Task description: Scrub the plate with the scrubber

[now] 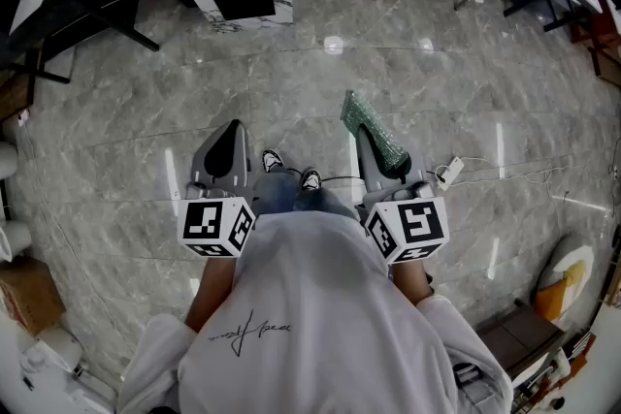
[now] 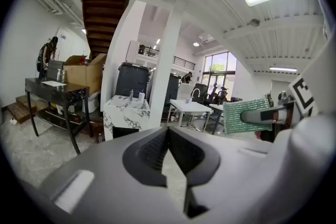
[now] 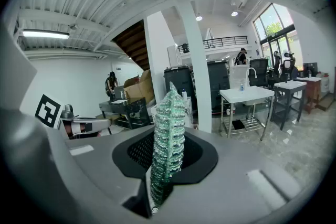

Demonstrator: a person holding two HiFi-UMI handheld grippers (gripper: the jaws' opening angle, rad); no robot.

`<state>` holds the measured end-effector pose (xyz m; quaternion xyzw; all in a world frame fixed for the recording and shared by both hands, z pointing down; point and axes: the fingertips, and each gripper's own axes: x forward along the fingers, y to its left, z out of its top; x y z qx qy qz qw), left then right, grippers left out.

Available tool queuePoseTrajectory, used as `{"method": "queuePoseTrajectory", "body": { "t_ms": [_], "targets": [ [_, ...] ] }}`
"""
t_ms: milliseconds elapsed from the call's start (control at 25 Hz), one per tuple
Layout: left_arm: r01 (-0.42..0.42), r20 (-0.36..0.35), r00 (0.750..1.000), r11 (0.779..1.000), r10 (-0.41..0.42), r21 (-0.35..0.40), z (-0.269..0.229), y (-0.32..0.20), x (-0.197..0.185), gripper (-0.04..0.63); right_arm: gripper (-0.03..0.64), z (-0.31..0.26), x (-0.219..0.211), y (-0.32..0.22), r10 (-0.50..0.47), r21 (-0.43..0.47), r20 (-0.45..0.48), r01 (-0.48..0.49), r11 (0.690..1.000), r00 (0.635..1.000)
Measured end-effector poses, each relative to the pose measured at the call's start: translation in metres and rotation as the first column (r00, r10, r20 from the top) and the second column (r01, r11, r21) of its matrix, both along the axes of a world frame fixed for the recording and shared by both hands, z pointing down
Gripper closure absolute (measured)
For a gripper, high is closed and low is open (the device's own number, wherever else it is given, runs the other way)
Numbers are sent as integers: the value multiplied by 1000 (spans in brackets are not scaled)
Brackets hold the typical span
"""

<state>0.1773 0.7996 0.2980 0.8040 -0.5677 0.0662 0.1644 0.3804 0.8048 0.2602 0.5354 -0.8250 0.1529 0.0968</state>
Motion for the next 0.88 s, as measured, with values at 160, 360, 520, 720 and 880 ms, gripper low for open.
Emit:
{"method": "queuePoseTrajectory", "body": {
  "t_ms": [160,360,520,720,880],
  "targets": [
    [6,6,1000,1000,-6,-9,4,-23,-21,589,561,-1,-16,-27,1,-9,33,0,1000,999],
    [-1,-7,1000,1000,1,2,-2,-57,-49,589,557,-13,-43,-65,-9,-11,92,10,1000,996],
    [9,-23,1000,999,-9,34,-11,-83,-74,589,557,-25,-68,-99,-26,26,52,24,999,998],
    [45,-53,998,998,-43,45,-15,-107,-108,589,555,-36,-99,-130,-45,54,38,43,998,998],
    [74,-74,995,997,-74,8,-1,-121,-123,589,554,-28,-107,-150,-49,37,37,47,998,998]
  ]
}}
